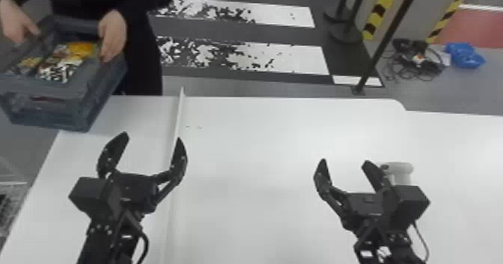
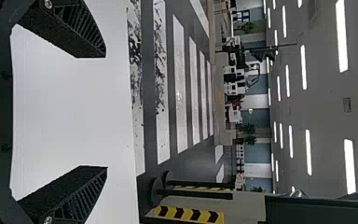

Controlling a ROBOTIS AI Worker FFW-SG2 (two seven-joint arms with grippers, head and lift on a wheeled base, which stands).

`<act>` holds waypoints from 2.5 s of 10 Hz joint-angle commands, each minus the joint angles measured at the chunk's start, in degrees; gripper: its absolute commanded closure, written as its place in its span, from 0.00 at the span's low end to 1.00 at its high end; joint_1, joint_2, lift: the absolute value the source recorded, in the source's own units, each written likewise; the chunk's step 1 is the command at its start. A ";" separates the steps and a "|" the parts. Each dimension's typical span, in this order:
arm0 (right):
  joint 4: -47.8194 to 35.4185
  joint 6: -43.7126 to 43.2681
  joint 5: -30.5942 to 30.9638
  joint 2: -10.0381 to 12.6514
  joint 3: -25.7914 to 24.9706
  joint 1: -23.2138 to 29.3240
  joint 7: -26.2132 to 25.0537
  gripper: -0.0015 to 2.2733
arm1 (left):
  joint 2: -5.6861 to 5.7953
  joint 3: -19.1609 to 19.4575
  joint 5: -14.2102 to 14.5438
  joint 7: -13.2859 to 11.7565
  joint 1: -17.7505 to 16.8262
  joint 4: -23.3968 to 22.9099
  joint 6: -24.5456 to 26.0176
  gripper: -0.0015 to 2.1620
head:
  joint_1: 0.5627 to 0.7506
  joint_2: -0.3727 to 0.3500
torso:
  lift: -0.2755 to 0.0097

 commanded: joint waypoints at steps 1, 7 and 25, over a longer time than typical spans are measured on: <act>0.00 0.06 0.08 -0.01 0.02 -0.04 0.00 0.02 | 0.12 0.13 0.00 0.00 -0.04 0.06 0.10 0.00 | 0.70 0.39 | 0.86; 0.00 0.06 -0.01 -0.10 0.20 -0.13 0.00 0.02 | 0.12 0.30 0.09 0.00 -0.04 0.06 0.27 0.00 | 0.70 0.40 | 0.86; -0.62 0.06 0.08 -0.10 -0.07 -0.04 0.09 0.02 | 0.03 0.30 0.09 0.00 0.04 -0.21 0.10 0.00 | 0.70 0.40 | 0.86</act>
